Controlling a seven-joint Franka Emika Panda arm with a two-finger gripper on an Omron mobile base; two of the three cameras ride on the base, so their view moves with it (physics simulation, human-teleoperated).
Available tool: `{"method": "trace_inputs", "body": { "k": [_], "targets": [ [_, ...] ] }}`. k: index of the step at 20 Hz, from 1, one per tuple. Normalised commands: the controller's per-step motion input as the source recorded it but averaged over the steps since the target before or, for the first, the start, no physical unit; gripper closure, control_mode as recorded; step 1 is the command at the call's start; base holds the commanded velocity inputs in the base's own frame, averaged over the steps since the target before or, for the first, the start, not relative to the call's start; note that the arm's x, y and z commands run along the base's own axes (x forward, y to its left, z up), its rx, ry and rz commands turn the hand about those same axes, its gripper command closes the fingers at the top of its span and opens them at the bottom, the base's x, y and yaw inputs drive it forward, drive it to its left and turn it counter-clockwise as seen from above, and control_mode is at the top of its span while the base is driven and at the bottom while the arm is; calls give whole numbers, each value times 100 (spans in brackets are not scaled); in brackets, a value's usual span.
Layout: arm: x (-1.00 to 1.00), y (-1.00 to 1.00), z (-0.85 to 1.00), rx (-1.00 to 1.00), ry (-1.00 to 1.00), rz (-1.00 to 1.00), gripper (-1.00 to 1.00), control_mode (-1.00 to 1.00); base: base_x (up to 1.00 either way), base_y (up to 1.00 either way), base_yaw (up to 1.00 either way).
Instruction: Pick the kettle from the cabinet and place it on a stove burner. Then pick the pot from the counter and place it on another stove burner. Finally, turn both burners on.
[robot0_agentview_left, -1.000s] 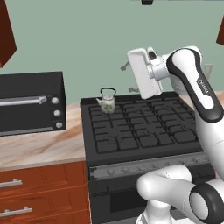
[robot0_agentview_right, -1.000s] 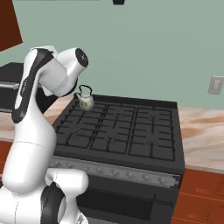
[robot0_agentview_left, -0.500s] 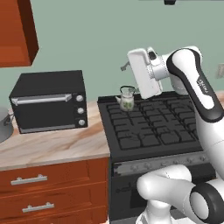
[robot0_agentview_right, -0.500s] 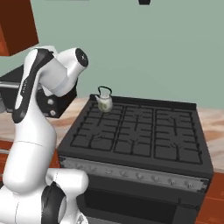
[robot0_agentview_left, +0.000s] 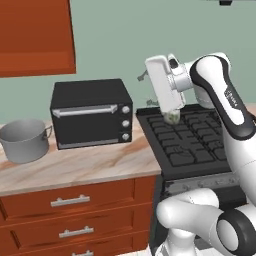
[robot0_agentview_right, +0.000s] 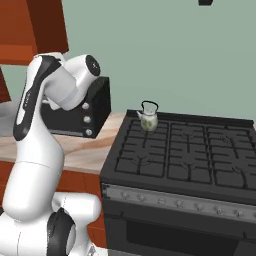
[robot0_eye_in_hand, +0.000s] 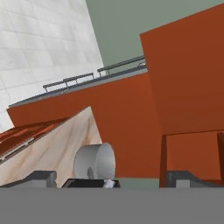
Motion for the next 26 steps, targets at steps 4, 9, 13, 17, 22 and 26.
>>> {"method": "trace_inputs", "body": {
  "k": [4, 9, 13, 17, 22, 26],
  "targets": [
    [0, 0, 0, 0, 0, 0, -100, 100, -17, 58, -5],
    [0, 0, 0, 0, 0, 0, -100, 100, -13, 51, -5],
    [0, 0, 0, 0, 0, 0, -100, 100, -9, 46, -4],
    [0, 0, 0, 0, 0, 0, -100, 100, 0, 25, -1],
    [0, 0, 0, 0, 0, 0, -100, 100, 0, 15, 0],
    [0, 0, 0, 0, 0, 0, -100, 100, 0, 28, 0]
  ]
}}
